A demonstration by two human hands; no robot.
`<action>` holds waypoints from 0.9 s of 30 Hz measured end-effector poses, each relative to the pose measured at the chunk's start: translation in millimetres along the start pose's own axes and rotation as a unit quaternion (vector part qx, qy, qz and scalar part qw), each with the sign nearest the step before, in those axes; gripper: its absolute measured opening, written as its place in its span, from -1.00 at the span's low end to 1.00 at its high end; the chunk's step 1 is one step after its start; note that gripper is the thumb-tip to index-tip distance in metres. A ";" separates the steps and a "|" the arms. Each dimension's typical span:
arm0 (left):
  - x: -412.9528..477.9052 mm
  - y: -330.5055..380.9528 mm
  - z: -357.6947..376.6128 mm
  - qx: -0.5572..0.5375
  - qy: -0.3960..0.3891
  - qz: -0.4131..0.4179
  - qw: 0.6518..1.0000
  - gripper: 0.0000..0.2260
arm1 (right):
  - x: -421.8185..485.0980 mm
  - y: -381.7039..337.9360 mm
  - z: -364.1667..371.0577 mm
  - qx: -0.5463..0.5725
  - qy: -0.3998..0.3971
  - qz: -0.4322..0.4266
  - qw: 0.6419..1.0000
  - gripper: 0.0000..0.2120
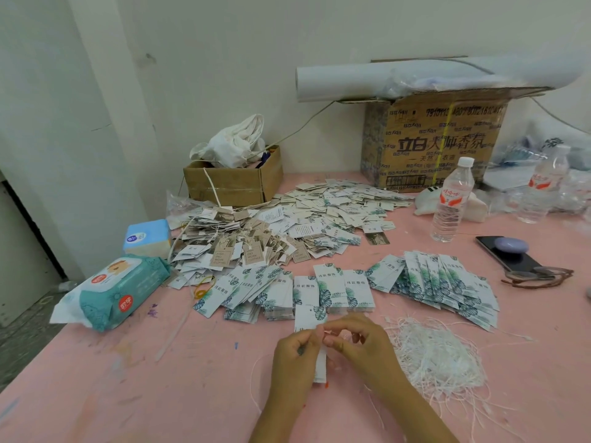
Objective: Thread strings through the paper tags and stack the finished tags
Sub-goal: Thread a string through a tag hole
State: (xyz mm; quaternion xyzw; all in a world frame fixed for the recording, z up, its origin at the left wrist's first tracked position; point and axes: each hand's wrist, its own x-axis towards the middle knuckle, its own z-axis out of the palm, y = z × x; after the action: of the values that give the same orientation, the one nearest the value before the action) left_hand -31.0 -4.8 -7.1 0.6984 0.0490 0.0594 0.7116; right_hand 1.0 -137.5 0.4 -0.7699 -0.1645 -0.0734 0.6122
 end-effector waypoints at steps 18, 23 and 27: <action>2.8 -3.6 0.4 0.001 -0.059 0.017 0.998 -0.46 | 2.3 9.8 -3.2 -0.049 0.115 -0.021 0.992 -0.76; 6.8 -11.5 0.7 -0.036 -0.036 0.004 0.999 -0.36 | 0.4 8.4 2.0 -0.048 0.087 -0.026 0.995 -0.68; 6.5 -10.4 1.0 -0.037 -0.052 -0.004 0.998 -0.56 | 0.9 8.9 0.5 -0.066 0.090 -0.046 0.993 -0.68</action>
State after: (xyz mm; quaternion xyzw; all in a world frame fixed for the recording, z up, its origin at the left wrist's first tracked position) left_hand -24.3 -4.9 -17.4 0.6739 0.0127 0.0220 0.7384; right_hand 4.8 -138.5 -7.7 -0.7905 -0.1388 -0.1808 0.5685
